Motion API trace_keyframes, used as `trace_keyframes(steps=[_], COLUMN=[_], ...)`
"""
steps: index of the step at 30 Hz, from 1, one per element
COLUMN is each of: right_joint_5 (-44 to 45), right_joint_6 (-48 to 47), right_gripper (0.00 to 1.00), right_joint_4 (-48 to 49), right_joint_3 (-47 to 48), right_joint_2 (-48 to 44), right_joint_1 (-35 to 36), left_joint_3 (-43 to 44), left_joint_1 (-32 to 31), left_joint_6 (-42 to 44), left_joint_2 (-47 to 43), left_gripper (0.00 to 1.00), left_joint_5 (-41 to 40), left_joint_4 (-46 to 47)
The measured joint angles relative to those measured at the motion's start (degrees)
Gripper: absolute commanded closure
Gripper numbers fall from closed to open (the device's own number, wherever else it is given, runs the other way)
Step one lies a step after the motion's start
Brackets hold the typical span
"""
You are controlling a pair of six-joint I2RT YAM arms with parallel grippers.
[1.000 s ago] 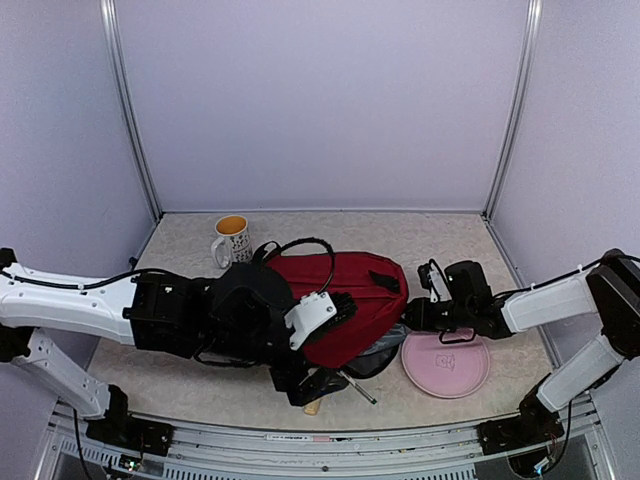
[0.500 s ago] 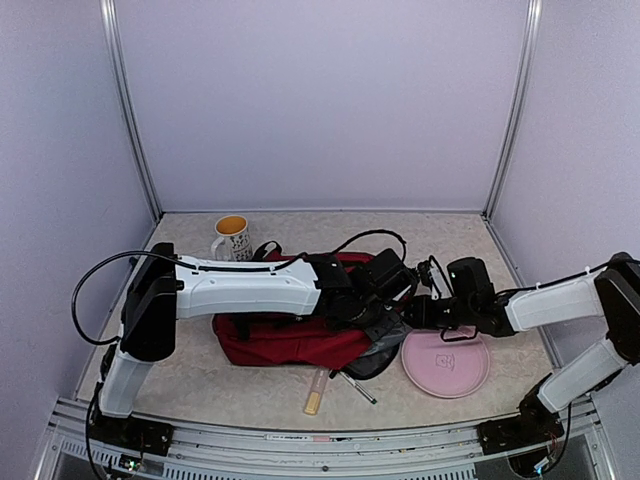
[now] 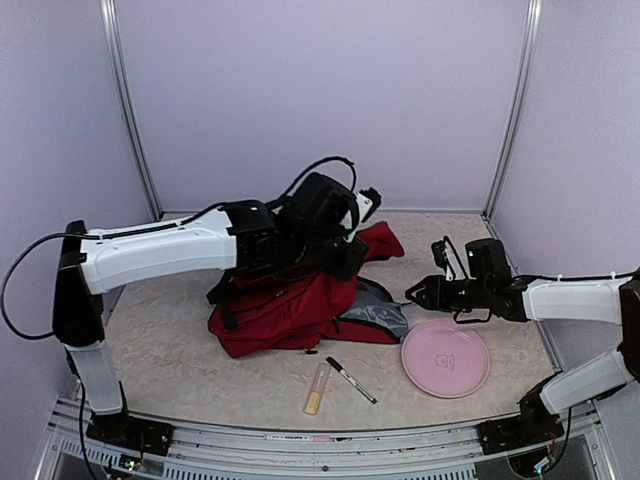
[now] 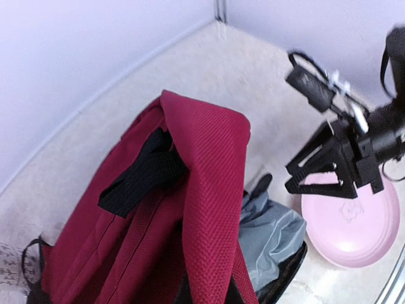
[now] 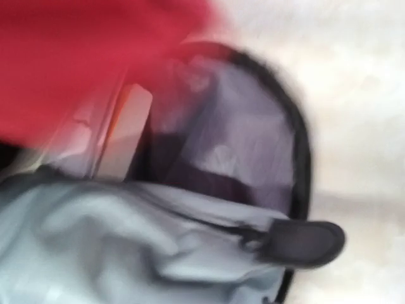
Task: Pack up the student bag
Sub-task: Open the largest pocket of the student bag, then adjust the pencil case in the largest pocket of the bag.
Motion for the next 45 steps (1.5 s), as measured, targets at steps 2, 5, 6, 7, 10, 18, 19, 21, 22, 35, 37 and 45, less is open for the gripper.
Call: trace_keyframes(steps=[2, 5, 6, 7, 10, 18, 19, 21, 22, 35, 37, 45], right_joint_5=[-2.47, -8.00, -9.77, -11.58, -13.75, -14.60, -14.56, -15.32, -16.39, -25.83, -25.51, -18.91], right_joint_6=[0.52, 1.86, 2.47, 3.08, 3.96, 4.35, 4.39, 4.74, 5.03, 19.63, 22.40, 25.40], right_gripper=[0.38, 0.33, 0.33, 0.33, 0.33, 0.28, 0.28, 0.34, 0.41, 1.00, 1.00, 1.00], right_joint_4=[0.61, 2.91, 3.80, 4.72, 5.07, 5.77, 5.81, 6.69, 7.78, 30.23, 34.51, 38.80], right_joint_3=[0.00, 0.02, 0.04, 0.04, 0.57, 2.21, 2.54, 3.02, 3.43, 10.23, 10.84, 17.51], right_joint_2=[-0.02, 1.75, 2.58, 3.54, 4.90, 11.28, 13.51, 17.11, 18.69, 26.77, 27.89, 31.15], right_joint_1=[-2.03, -3.43, -3.41, -3.41, -3.41, -3.06, -2.73, -1.60, -0.68, 10.19, 10.19, 12.94], left_joint_3=[-1.86, -3.98, -4.33, -4.79, -6.01, -12.17, -12.76, -13.57, -13.84, -19.10, -19.10, -19.17], left_joint_1=[1.68, 3.41, 3.45, 3.39, 3.23, 3.76, 3.67, 3.45, 3.34, 1.51, 1.64, 1.95], left_joint_6=[-0.24, -0.66, -0.68, -0.68, -0.66, -0.61, -0.61, -0.61, -0.61, 0.15, 0.02, -1.53], left_joint_2=[-5.40, -11.39, -12.35, -13.25, -14.67, -15.10, -15.10, -15.06, -15.02, -14.34, -14.43, -17.00], left_gripper=[1.00, 1.00, 1.00, 1.00, 1.00, 1.00, 1.00, 1.00, 1.00, 1.00, 1.00, 1.00], left_joint_5=[0.02, -0.81, -1.14, -1.40, -2.21, -0.13, 0.55, 1.88, 2.32, 9.07, 9.62, 13.60], left_joint_4=[1.70, 3.74, 4.13, 4.59, 5.31, 8.66, 8.87, 9.18, 9.42, 11.26, 11.58, 12.74])
